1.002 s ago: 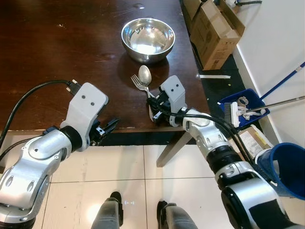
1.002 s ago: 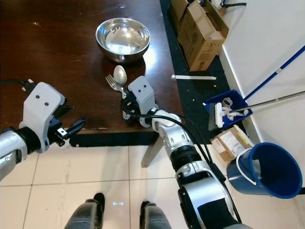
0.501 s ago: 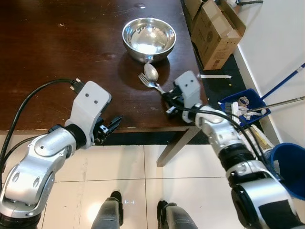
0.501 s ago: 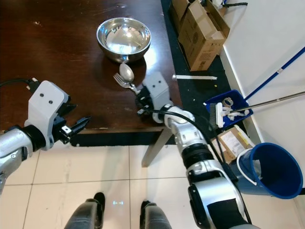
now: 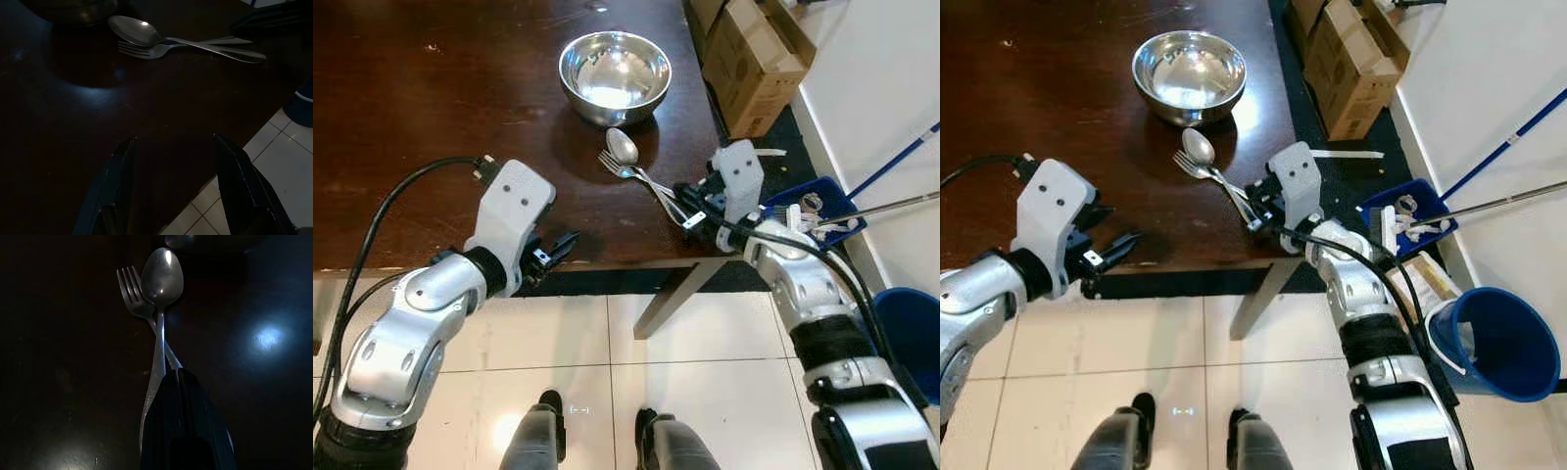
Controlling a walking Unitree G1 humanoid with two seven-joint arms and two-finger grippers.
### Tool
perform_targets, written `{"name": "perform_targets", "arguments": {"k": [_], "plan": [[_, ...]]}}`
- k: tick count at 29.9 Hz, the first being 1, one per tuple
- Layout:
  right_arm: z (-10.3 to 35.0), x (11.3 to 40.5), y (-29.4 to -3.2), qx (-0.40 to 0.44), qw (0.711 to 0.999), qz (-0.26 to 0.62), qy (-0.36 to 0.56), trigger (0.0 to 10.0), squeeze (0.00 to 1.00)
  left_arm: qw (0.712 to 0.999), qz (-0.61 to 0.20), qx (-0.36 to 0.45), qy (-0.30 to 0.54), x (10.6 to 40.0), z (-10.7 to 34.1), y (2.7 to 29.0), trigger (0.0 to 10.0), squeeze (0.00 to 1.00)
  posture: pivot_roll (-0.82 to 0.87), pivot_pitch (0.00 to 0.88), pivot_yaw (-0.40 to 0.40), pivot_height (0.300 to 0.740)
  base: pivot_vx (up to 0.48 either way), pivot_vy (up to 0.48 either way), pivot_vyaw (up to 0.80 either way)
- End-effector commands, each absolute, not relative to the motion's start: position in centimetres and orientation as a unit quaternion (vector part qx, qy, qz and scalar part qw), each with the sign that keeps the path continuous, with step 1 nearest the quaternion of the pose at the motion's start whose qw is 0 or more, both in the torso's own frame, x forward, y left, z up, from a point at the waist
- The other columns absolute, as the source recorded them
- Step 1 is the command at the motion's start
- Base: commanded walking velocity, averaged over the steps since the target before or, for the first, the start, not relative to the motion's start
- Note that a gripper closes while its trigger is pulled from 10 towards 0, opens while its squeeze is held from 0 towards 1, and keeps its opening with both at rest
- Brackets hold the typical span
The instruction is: Setting the table
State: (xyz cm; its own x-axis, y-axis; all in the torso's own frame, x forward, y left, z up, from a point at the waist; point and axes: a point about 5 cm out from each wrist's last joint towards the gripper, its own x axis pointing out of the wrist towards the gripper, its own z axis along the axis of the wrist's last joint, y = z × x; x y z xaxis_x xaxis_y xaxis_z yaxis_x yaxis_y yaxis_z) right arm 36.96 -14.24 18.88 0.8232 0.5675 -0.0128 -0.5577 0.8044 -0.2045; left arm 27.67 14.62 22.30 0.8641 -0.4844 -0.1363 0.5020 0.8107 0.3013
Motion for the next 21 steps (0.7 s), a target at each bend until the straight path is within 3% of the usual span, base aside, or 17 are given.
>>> {"name": "perform_targets", "arguments": {"k": [1,5,12,21], "plan": [[18.8,36.6,-14.8,-0.088,0.955,0.283,-0.032,10.0,0.0,0.952,-0.257,0.166,0.029,27.7,21.9,14.4,10.0,0.0,-0.01,0.183,-0.002,0.74,0.0,0.0,0.0],[19.8,35.8,-14.7,-0.063,0.964,0.244,-0.081,10.0,0.0,0.963,-0.217,0.158,0.019,28.2,21.8,14.8,10.0,0.0,0.0,0.167,0.0,0.74,0.0,0.0,0.0],[19.7,32.0,-13.7,-0.001,0.97,0.209,-0.127,10.0,0.0,0.987,-0.125,0.102,0.007,28.2,20.3,16.4,10.0,0.0,-0.06,0.101,0.022,0.74,0.0,0.0,0.0],[18.0,30.4,-13.8,-0.007,0.975,0.19,-0.115,10.0,0.0,0.994,-0.08,0.079,-0.01,28.3,19.0,17.1,10.0,0.0,-0.11,0.038,0.023,0.74,0.0,0.0,0.0]]}}
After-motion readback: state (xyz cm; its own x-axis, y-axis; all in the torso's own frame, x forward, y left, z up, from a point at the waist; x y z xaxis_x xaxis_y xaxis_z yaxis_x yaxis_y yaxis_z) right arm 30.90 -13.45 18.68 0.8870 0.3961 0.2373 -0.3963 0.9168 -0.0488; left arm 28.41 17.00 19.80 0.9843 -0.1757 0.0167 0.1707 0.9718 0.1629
